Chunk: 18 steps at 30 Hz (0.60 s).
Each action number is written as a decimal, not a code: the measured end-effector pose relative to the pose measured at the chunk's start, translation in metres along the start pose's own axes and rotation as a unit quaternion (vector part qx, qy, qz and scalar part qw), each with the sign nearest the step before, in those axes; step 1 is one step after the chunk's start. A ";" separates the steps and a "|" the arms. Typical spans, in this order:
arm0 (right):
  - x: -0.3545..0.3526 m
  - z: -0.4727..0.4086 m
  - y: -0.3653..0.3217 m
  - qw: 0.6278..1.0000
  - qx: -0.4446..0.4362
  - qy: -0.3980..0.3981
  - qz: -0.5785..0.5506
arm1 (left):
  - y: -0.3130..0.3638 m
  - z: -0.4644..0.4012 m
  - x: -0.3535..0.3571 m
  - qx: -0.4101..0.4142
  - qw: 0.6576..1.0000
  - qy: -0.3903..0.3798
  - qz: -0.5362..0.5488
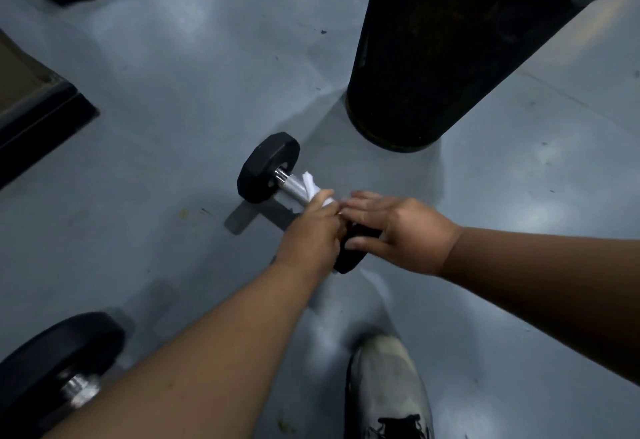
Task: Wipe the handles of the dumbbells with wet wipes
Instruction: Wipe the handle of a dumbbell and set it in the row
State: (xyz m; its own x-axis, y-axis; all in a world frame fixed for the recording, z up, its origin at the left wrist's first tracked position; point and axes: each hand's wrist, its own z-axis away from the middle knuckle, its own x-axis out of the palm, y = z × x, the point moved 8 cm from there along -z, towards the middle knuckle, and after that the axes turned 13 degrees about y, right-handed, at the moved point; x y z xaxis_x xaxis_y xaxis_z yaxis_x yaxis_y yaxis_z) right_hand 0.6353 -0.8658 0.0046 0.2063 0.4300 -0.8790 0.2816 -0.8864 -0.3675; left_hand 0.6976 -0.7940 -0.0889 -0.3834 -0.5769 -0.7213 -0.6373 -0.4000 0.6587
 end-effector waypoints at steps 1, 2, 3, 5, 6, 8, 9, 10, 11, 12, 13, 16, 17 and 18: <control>0.007 0.003 -0.003 1.000 -0.009 -0.012 -0.003 | 0.004 0.004 -0.005 0.032 0.999 0.004 0.012; 0.012 0.006 -0.003 1.000 -0.014 -0.022 0.002 | 0.005 0.006 -0.013 0.075 0.997 0.011 0.005; 0.015 0.009 -0.002 0.999 -0.017 -0.025 0.011 | 0.003 0.007 -0.021 0.124 0.992 0.020 -0.013; 0.016 0.011 0.002 0.999 -0.019 -0.022 0.016 | -0.016 0.000 -0.037 0.136 0.988 0.052 -0.045; 0.015 0.010 0.004 1.000 -0.016 -0.021 0.009 | -0.030 -0.006 -0.045 0.092 0.992 0.078 -0.043; 0.016 0.010 0.007 1.000 -0.010 -0.017 0.001 | -0.048 -0.011 -0.048 0.000 0.993 0.113 -0.019; 0.016 0.011 0.007 1.000 -0.007 -0.016 0.001 | -0.045 -0.010 -0.042 -0.016 0.993 0.115 -0.018; 0.017 0.011 0.007 1.000 -0.003 -0.013 0.000 | -0.034 -0.007 -0.033 -0.012 0.994 0.104 -0.021; 0.016 0.012 0.007 1.000 0.001 -0.008 -0.001 | -0.020 -0.003 -0.021 0.010 0.996 0.082 -0.025; 0.015 0.013 0.006 1.000 0.002 0.000 -0.002 | -0.007 0.000 -0.012 0.037 0.997 0.056 -0.027; 0.013 0.013 0.005 1.000 0.003 0.008 -0.001 | 0.001 0.004 -0.005 0.048 0.998 0.020 -0.028; 0.009 0.014 0.007 0.999 0.031 0.023 -0.008 | 0.001 0.004 -0.006 0.014 0.998 -0.047 -0.049; 0.010 0.014 0.008 0.998 0.045 0.028 -0.016 | 0.001 0.003 -0.008 0.022 0.995 -0.062 -0.074; 0.011 0.016 0.009 0.998 0.056 0.034 -0.025 | 0.003 0.002 -0.010 0.038 0.991 -0.078 -0.101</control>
State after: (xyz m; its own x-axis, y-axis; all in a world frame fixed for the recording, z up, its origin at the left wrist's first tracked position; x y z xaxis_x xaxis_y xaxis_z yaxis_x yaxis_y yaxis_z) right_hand 0.6253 -0.8713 -0.0130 0.2583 0.4810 -0.8378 0.1869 -0.8757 -0.4451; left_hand 0.6984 -0.7877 -0.0805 -0.3379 -0.3720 -0.8646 -0.7578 -0.4373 0.4843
